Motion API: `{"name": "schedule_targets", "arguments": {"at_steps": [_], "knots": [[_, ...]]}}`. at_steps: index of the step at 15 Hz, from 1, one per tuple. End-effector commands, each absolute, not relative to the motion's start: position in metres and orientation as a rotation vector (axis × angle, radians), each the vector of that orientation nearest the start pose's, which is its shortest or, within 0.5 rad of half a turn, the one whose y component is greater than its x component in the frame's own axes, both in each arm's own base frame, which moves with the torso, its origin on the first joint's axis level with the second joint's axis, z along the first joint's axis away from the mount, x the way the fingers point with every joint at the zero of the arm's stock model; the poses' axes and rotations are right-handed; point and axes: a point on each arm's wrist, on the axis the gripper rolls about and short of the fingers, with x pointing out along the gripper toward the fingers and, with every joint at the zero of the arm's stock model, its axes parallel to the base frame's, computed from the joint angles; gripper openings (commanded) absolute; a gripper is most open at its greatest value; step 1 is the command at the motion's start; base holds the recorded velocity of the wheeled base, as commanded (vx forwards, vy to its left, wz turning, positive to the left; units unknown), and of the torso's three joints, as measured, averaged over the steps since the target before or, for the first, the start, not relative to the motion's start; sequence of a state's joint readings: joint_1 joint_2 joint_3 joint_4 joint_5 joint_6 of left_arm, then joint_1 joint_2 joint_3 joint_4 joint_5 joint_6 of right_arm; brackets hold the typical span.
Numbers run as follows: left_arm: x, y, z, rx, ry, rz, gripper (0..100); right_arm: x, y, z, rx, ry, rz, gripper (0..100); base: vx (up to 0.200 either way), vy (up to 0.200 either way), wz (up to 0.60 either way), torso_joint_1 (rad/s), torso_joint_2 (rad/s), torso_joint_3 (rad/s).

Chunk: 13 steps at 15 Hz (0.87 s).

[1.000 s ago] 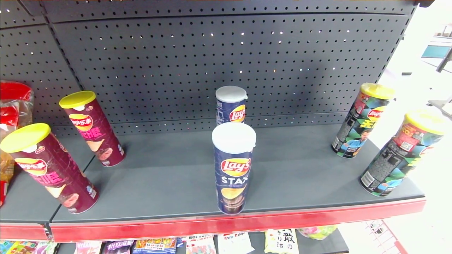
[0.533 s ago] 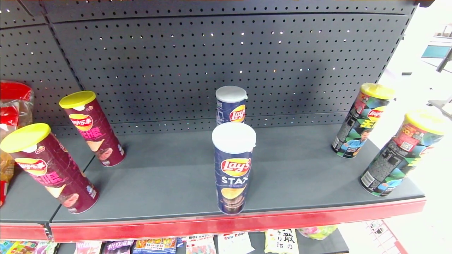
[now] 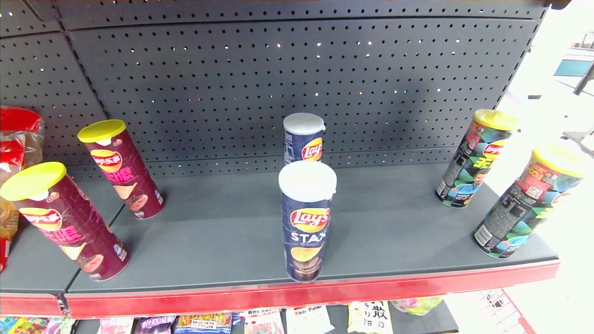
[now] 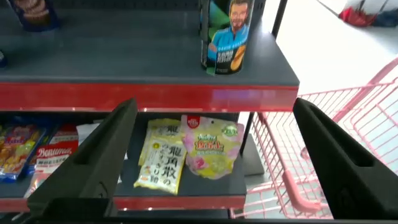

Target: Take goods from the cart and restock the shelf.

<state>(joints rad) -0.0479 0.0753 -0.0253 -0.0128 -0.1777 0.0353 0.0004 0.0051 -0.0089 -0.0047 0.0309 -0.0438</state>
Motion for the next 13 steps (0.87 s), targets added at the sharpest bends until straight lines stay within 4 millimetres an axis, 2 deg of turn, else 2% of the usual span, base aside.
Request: {"name": "schedule_targets", "arguments": {"at_steps": [1,2,5,6,8,10,13], "knots": [[-0.0170,-0.0015,0.0826,0.038,0.055,-0.030,100,-0.0228,0.0007,0.0756,-0.038,-0.002,0.034,100,0.000,0.000,0.00,0.000,0.00,0.000],[-0.0176,-0.0022,0.0822,0.040,0.046,0.014,100,-0.0228,0.0006,0.0756,-0.025,-0.002,0.031,100,0.000,0.000,0.00,0.000,0.00,0.000],[-0.0242,-0.0051,0.0806,0.072,-0.040,-0.220,100,-0.0228,0.0006,0.0755,-0.020,0.000,0.028,100,0.000,0.000,0.00,0.000,0.00,0.000],[-0.0242,-0.0051,0.0806,0.069,-0.039,-0.223,100,-0.0228,0.0006,0.0756,-0.018,-0.002,0.028,100,0.000,0.000,0.00,0.000,0.00,0.000],[-0.0241,-0.0046,0.0808,0.065,-0.040,-0.198,100,-0.0228,0.0005,0.0755,-0.014,0.000,0.025,100,0.000,0.000,0.00,0.000,0.00,0.000],[-0.0228,-0.0005,0.0769,0.031,-0.014,-0.014,100,-0.0228,0.0005,0.0756,-0.014,-0.002,0.025,100,0.000,0.000,0.00,0.000,0.00,0.000],[-0.0228,0.0000,0.0755,-0.002,0.000,0.011,100,-0.0228,0.0004,0.0756,-0.014,-0.002,0.023,100,0.000,0.000,0.00,0.000,0.00,0.000]]}}
